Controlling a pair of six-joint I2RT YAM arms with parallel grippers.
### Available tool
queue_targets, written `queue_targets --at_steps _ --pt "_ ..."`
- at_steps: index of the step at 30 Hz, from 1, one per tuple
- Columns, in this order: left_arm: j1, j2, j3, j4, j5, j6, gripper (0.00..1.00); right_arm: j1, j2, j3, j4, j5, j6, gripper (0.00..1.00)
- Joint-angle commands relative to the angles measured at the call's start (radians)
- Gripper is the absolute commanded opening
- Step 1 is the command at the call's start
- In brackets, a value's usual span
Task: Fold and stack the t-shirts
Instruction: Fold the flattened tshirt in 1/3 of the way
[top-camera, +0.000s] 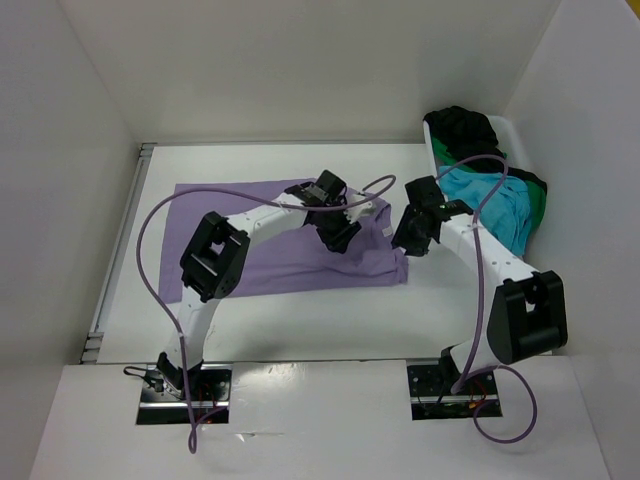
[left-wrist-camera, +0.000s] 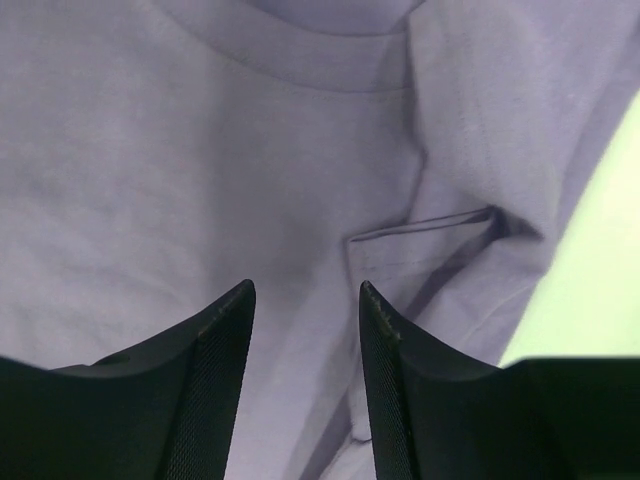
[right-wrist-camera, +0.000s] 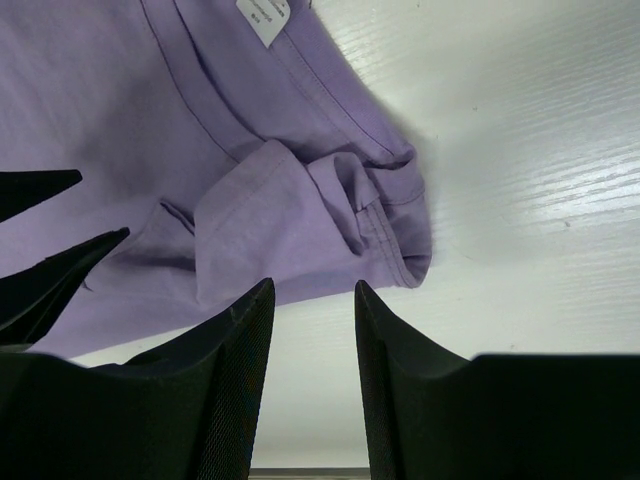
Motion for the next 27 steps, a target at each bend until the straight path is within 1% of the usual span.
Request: queue_targets --at_steps 1,3,9,17,20,23,24,25,27 --pt "-0.029 0.037 0.058 -0.017 0.083 -0.023 0.53 -0.001 0.015 0.002 0.042 0.000 -0.017 0.44" --pt "-0.029 0.037 0.058 -0.026 0.105 -0.014 0.53 -0.001 0.015 0.002 0.042 0.000 -0.017 0.44" --pt "-0.060 0.046 0.058 -0.026 0.096 -0.014 0.52 -0.001 0.015 -0.007 0.051 0.000 -0.017 0.44" --pt "-0.069 0.046 -0.008 0.003 -0.039 -0.014 0.52 -0.001 0.024 -0.007 0.051 0.000 -0.017 0.44" --pt "-0.089 0.046 -0.019 0.012 -0.091 -0.014 0.52 -0.001 0.024 -0.007 0.060 0.000 -0.017 0.44" --pt "-0.089 0.046 -0.019 0.021 -0.092 -0.014 0.52 -0.001 0.024 -0.007 0.060 0.000 -0.017 0.44" --pt "-0.098 0.055 -0.019 0.021 -0.067 -0.014 0.52 -0.001 0.015 -0.016 0.060 0.000 -0.017 0.44" --pt "-0.098 0.055 -0.019 0.021 -0.034 -0.014 0.51 -0.001 0.015 -0.016 0.060 0.000 -0.017 0.44" --pt "-0.098 0.055 -0.019 0.012 -0.009 -0.014 0.45 -0.001 0.015 -0.016 0.060 0.000 -0.017 0.44"
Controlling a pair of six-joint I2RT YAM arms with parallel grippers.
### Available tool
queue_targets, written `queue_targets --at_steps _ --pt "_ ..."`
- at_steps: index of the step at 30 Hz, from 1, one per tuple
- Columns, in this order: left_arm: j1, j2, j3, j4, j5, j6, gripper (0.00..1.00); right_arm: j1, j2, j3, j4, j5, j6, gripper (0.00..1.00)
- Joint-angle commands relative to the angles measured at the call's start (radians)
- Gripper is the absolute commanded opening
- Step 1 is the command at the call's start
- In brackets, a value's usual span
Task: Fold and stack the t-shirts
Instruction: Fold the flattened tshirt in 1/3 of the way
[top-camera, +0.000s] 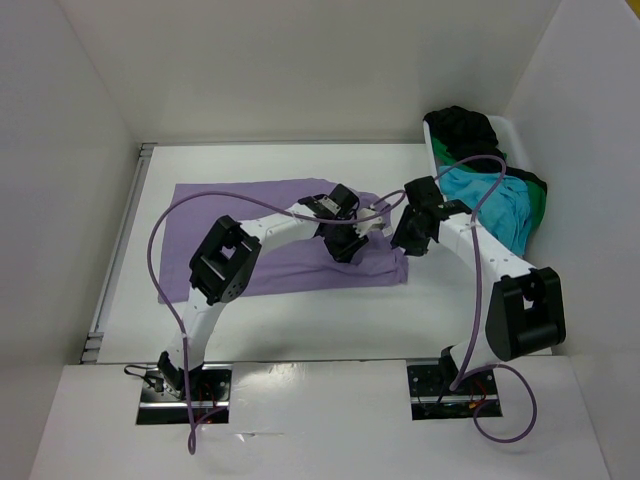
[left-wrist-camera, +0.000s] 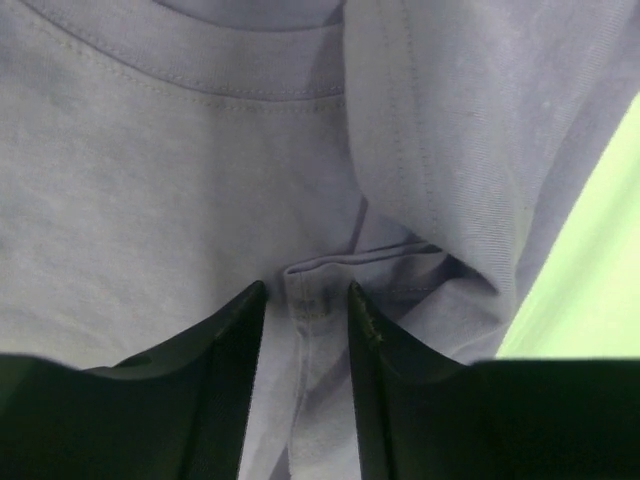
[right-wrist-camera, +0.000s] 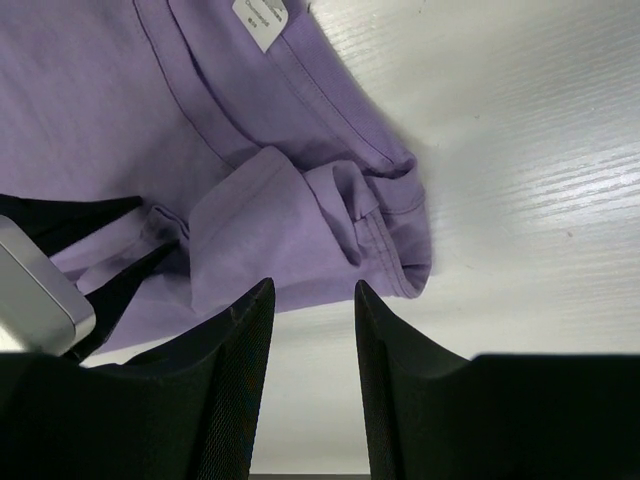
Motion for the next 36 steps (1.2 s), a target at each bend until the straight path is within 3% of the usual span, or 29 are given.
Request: queue_targets --at_steps 1,5,10,12,16,27,36 --pt "-0.019 0.017 -0.002 0.008 0.067 0.007 0.36 0.000 -0.009 -0.011 0.041 0.004 -0.006 0.44" --pt "-0.019 0.017 0.020 -0.002 0.067 -0.006 0.11 0.000 -0.009 -0.020 0.051 -0.006 -0.015 0.44" --pt "-0.019 -0.002 0.039 -0.012 0.046 -0.027 0.01 0.000 0.024 -0.029 0.080 -0.027 -0.024 0.44" --pt "-0.019 -0.014 0.040 -0.012 0.046 -0.027 0.00 0.000 0.040 -0.029 0.093 -0.039 -0.024 0.44" --pt "-0.019 -0.039 0.060 -0.012 0.000 -0.036 0.00 0.000 0.104 -0.029 0.116 -0.049 -0.044 0.56" --pt "-0.019 -0.057 0.049 -0.012 -0.009 -0.036 0.05 0.000 0.254 0.010 0.172 -0.070 -0.083 0.56" --pt "-0.019 -0.089 0.072 -0.021 -0.019 -0.046 0.00 0.000 0.179 0.023 0.150 -0.023 -0.092 0.52"
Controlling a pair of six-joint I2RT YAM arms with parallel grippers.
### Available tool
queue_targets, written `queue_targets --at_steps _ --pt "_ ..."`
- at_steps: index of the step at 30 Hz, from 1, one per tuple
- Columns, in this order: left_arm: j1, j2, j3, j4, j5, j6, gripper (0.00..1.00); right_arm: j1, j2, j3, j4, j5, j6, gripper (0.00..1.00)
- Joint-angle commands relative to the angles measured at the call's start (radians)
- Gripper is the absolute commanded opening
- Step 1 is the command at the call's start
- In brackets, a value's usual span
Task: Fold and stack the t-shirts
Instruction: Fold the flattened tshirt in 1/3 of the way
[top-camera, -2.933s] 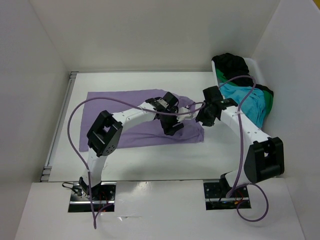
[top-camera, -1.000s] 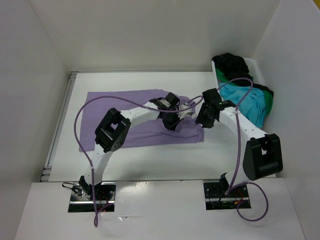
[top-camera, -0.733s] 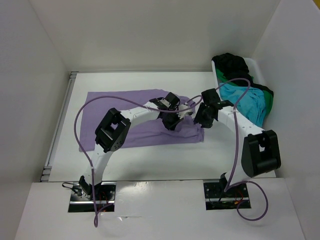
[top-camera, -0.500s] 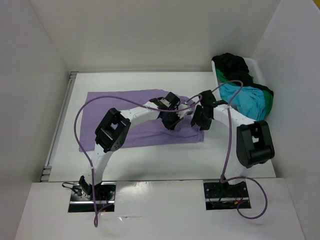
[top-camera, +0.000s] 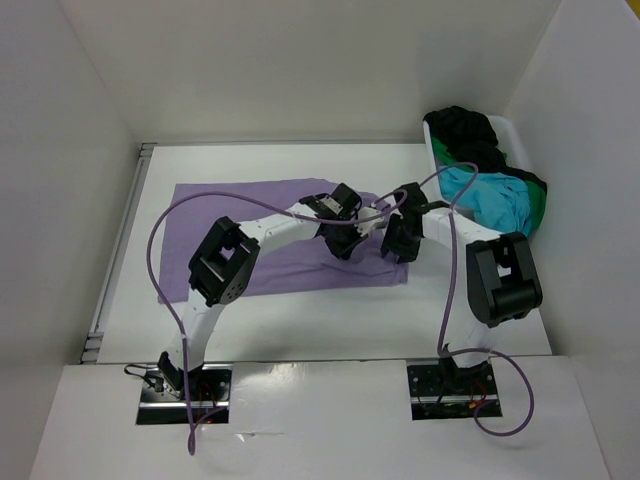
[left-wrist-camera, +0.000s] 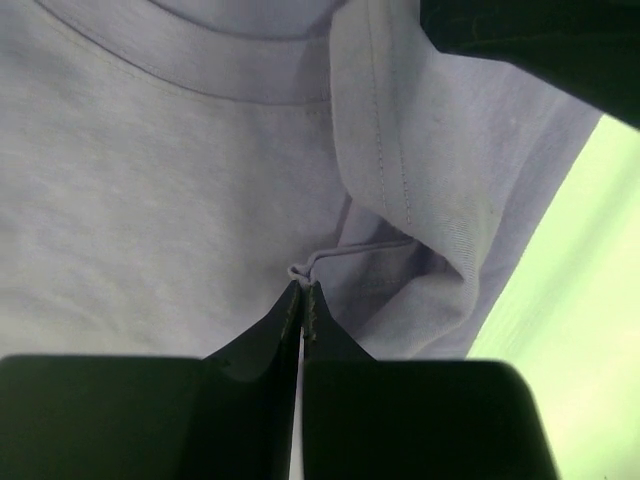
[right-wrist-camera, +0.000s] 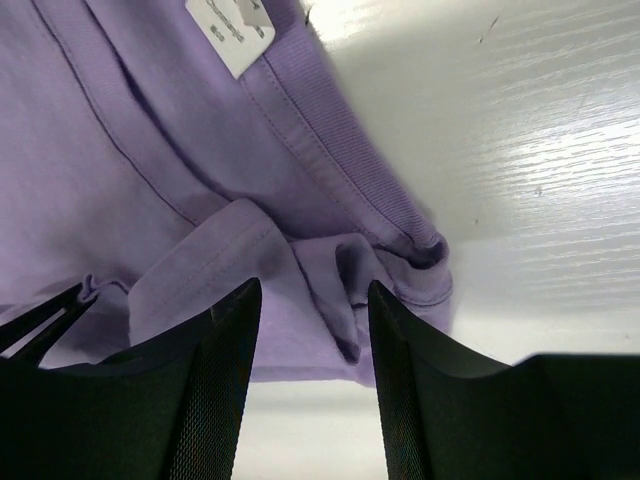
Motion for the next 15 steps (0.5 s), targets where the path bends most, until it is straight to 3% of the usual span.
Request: queue_targets --at_steps 1,7,15 --pt "0.006 -0.090 0.059 0.002 -0.016 0.003 0.00 0.005 -0.050 0.035 0.014 0.040 -0.021 0.52" --pt "0.015 -0.100 0.091 0.002 -0.064 0.012 0.00 0.005 -0.050 0.067 0.014 0.040 -0.041 0.52" --pt "0.024 -0.100 0.035 0.002 -0.008 0.003 0.00 0.016 -0.032 0.107 0.016 0.039 -0.096 0.52"
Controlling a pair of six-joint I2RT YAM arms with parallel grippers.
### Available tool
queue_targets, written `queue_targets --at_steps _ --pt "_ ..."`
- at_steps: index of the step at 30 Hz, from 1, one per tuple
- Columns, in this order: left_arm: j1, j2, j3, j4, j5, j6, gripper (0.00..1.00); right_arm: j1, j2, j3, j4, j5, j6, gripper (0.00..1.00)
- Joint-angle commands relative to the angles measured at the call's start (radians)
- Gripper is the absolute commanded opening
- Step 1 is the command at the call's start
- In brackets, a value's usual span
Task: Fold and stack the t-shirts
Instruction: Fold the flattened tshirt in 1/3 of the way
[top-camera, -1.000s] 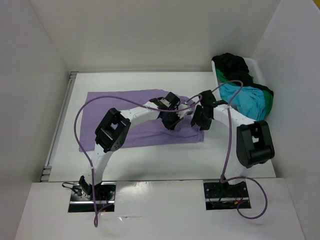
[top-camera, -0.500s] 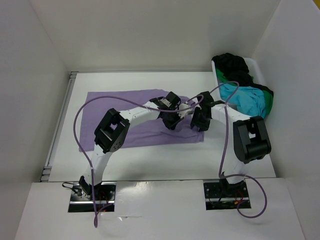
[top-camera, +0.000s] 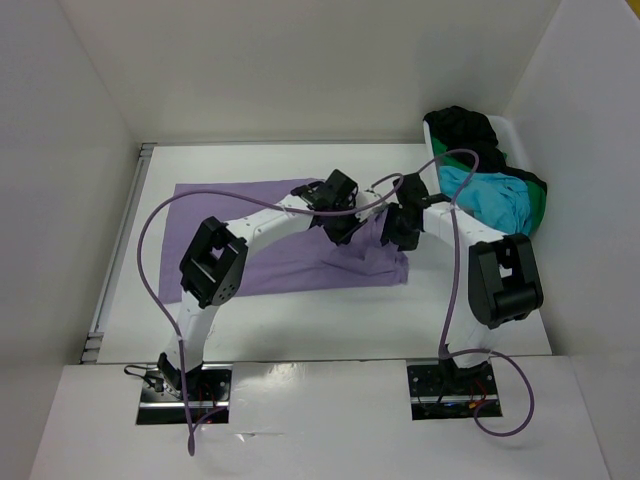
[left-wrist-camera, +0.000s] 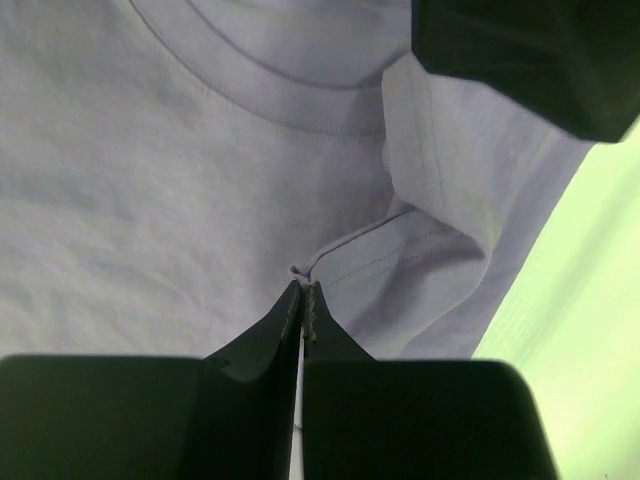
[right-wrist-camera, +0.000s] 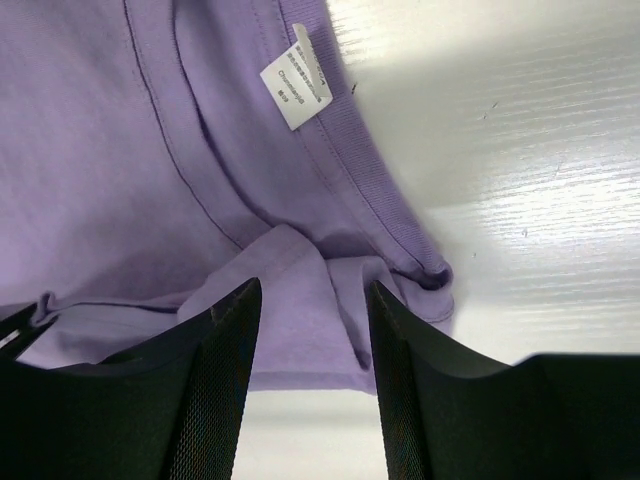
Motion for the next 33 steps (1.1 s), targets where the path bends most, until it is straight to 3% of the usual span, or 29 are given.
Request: queue_targets --at_steps 1,6,11,20,23,28,33 --pt "0.010 -0.039 -0.012 0.003 -0.004 0.002 0.00 0.010 -0.005 0.038 0.017 -0.034 -0.040 0.52" --pt "0.021 -0.048 -0.021 0.023 -0.100 -0.034 0.00 0.010 0.064 0.038 0.040 -0.077 -0.050 0.52" --pt "0.021 -0.068 -0.059 0.032 -0.089 -0.045 0.00 0.020 0.091 0.038 0.050 -0.111 -0.060 0.51" --pt "0.021 -0.068 -0.069 0.032 -0.077 -0.045 0.00 0.029 0.113 0.038 0.050 -0.122 -0.069 0.26" --pt "0.021 -0.068 -0.069 0.032 -0.086 -0.045 0.00 0.029 0.104 0.038 0.050 -0.109 -0.069 0.23" --pt "0.021 -0.068 -0.069 0.041 -0.141 -0.054 0.00 0.029 0.104 0.069 0.050 -0.079 -0.069 0.01" --pt "0.040 -0.086 -0.069 0.059 -0.210 -0.076 0.00 0.029 0.095 0.121 0.041 -0.037 -0.078 0.00"
